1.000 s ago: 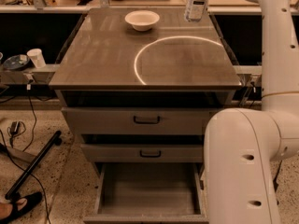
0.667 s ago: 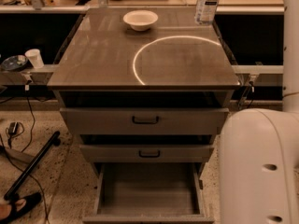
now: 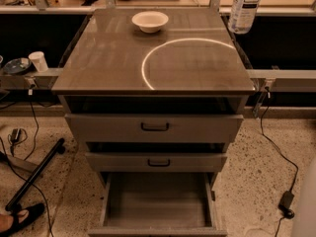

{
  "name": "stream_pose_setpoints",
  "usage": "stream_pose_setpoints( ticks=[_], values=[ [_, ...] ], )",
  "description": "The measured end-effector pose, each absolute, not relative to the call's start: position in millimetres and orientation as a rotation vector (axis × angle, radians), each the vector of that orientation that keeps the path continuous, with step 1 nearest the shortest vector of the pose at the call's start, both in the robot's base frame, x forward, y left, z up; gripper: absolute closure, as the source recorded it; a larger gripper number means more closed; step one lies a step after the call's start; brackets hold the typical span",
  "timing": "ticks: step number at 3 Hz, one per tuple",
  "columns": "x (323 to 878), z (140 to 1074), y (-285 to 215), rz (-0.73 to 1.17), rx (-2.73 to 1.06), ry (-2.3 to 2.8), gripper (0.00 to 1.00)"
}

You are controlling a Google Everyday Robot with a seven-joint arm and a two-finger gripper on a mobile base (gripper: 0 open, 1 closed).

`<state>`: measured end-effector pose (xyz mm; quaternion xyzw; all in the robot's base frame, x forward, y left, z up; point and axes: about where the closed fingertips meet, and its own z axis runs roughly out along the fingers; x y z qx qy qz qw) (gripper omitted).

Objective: Place blue plastic bottle into bottom drawer

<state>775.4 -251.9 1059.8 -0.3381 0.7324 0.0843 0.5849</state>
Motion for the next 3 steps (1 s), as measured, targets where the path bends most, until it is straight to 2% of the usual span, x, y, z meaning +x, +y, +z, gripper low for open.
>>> stream_pose_setpoints(
  ticks=[2, 3],
  values=[
    [776, 1058, -251, 0.227, -0.775, 1.702, 1.0],
    [763, 1052, -234, 0.324, -0.803, 1.68, 1.0]
  ],
)
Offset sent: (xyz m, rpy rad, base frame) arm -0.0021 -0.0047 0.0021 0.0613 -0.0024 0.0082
